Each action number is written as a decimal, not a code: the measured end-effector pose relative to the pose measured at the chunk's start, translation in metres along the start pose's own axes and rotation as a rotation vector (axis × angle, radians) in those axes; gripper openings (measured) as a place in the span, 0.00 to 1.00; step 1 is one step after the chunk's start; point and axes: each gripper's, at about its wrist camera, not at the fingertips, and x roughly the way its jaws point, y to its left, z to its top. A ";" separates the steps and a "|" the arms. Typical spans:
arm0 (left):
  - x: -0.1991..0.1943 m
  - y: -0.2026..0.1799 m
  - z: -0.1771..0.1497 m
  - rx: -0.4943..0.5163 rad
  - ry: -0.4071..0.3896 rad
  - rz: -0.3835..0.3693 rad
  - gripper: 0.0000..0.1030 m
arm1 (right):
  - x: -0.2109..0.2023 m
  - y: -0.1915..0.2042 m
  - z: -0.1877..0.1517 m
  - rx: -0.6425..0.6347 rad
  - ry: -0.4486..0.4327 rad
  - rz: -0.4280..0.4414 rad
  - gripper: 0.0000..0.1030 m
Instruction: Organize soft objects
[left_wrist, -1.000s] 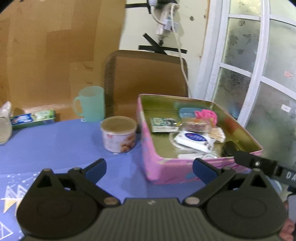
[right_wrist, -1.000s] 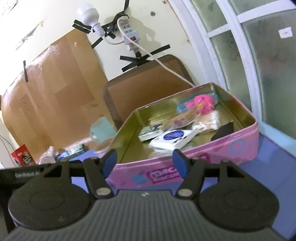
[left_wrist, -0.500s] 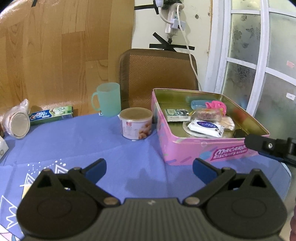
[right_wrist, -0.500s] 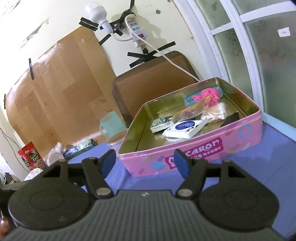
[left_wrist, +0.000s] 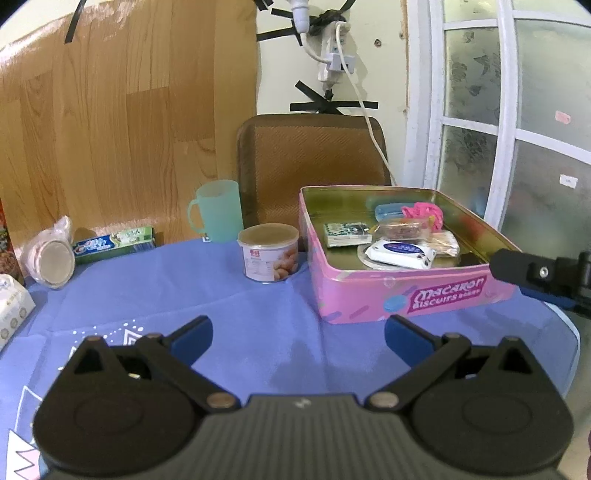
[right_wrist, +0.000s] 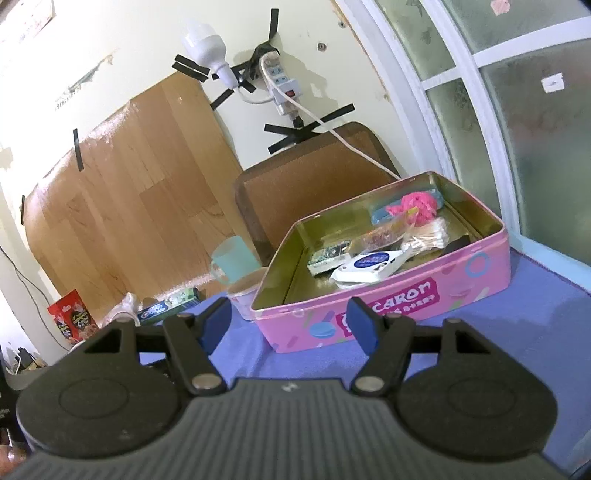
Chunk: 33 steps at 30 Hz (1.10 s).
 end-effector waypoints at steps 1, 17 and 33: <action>-0.002 -0.001 -0.001 0.003 -0.001 0.000 1.00 | -0.002 -0.001 0.000 0.002 -0.003 0.003 0.69; -0.044 -0.021 -0.023 0.069 -0.032 0.065 1.00 | -0.040 0.008 -0.016 -0.004 -0.041 0.036 0.69; -0.082 -0.035 -0.049 -0.027 -0.020 0.161 1.00 | -0.085 0.005 -0.027 -0.030 -0.130 0.118 0.70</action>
